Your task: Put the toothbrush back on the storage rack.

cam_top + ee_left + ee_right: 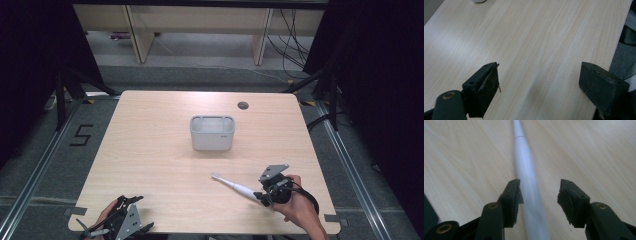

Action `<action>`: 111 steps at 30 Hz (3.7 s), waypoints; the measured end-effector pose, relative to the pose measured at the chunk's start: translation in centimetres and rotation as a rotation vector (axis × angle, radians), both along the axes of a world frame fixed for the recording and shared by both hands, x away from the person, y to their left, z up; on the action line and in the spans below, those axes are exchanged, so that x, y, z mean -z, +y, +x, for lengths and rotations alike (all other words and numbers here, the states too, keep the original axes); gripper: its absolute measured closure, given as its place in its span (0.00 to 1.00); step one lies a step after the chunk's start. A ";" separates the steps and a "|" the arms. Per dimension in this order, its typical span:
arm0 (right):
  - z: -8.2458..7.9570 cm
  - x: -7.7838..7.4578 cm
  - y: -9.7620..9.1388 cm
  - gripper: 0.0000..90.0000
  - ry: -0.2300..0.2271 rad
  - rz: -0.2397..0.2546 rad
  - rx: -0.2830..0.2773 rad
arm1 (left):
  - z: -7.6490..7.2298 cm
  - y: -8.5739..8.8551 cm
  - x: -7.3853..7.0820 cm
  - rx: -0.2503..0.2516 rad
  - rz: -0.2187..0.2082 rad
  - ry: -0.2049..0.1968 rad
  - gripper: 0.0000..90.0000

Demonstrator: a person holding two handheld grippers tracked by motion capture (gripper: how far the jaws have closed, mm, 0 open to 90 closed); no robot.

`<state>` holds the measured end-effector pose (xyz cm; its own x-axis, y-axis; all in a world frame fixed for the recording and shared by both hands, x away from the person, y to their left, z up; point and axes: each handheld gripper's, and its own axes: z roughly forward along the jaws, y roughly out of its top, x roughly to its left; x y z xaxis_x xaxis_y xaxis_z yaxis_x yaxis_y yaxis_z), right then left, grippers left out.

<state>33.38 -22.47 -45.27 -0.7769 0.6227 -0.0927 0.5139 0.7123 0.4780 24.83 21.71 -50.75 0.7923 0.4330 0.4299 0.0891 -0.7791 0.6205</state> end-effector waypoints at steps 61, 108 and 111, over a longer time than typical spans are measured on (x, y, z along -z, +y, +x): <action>5.8 2.2 7.4 0.74 0.312 -0.363 -0.161 | 0.0 0.1 -0.2 0.020 -0.006 0.011 0.18; 6.0 -5.8 1.6 0.74 -0.159 0.308 -0.005 | 0.0 0.2 -0.2 0.016 0.002 0.013 0.18; 6.4 -6.1 1.7 0.74 -0.210 0.361 0.003 | 0.0 0.2 -0.2 0.018 0.005 0.015 0.18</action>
<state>39.75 -20.77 -39.15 -0.7626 0.6465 -0.0245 0.3804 0.4788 0.7913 24.84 21.86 -50.54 0.8063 0.4162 0.4202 0.0837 -0.7836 0.6155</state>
